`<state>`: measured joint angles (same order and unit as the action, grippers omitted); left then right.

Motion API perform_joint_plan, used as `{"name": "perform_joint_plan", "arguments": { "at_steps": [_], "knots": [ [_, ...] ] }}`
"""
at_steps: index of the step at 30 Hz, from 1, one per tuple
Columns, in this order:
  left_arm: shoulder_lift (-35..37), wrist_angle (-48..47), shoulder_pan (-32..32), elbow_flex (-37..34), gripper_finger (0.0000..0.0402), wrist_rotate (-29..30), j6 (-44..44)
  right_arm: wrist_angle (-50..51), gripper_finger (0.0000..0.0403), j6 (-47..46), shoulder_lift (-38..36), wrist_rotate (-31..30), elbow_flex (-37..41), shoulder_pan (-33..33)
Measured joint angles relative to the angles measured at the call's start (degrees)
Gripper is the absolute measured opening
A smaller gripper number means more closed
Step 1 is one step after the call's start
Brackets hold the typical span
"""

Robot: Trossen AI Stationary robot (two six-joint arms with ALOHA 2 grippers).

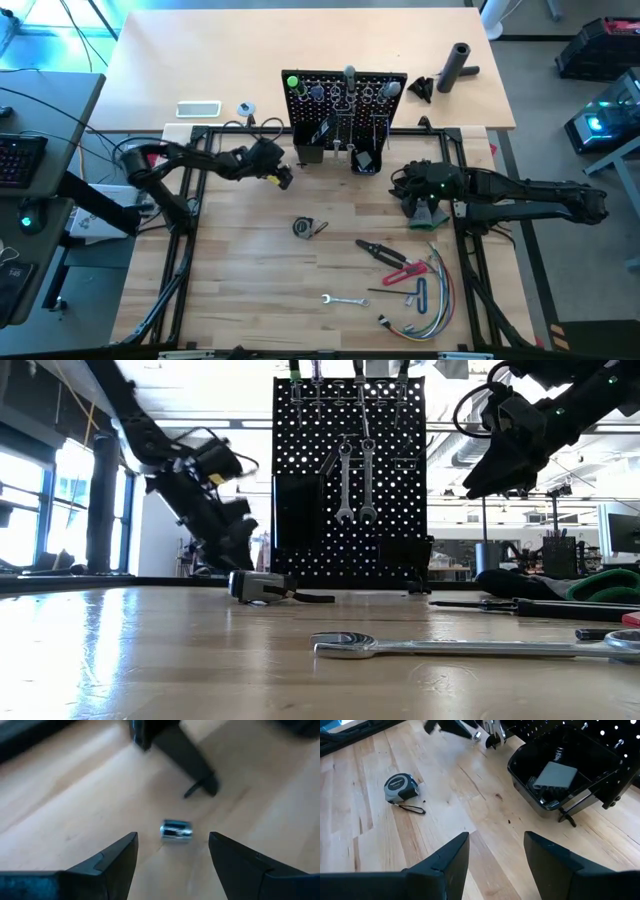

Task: Hang tools onto peg board
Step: Put the silver socket driver on the right black bin on the peg board, then put the silver socket on the right black bin on the peg board

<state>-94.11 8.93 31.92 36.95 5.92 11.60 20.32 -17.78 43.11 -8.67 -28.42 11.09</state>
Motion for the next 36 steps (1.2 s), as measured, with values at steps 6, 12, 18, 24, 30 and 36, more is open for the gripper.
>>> {"name": "perform_joint_plan", "arguments": {
  "at_steps": [6, 12, 18, 24, 30, 36],
  "knots": [
    [-6.9, -2.6, -0.9, 6.0, 0.0238, 3.8, 0.3, 0.5, 0.0185, -1.2, 0.0, 0.2, 0.0, 0.0],
    [-9.4, -3.7, -1.1, 8.5, 0.0175, 2.2, -0.8, 1.6, 0.0185, -1.1, 0.1, 0.2, 0.1, 0.0],
    [-9.0, -3.8, -1.2, 8.5, 0.0069, -0.7, -2.5, 1.6, 0.0185, -0.3, 0.1, -0.1, 0.1, 0.0],
    [-9.0, -4.3, -1.2, 8.4, 0.0002, -4.9, -2.7, 1.7, 0.0185, -0.4, 0.1, 0.1, 0.1, 0.0],
    [-8.0, -5.5, -1.4, 8.4, 0.0002, -5.4, -2.7, 1.7, 0.0185, -1.3, 0.1, 0.2, 0.1, 0.0],
    [-2.8, -7.4, -2.1, 8.1, 0.0053, -6.2, -8.2, 1.7, 0.0185, -1.5, 0.1, 0.3, 0.1, 0.0]
  ]
}}
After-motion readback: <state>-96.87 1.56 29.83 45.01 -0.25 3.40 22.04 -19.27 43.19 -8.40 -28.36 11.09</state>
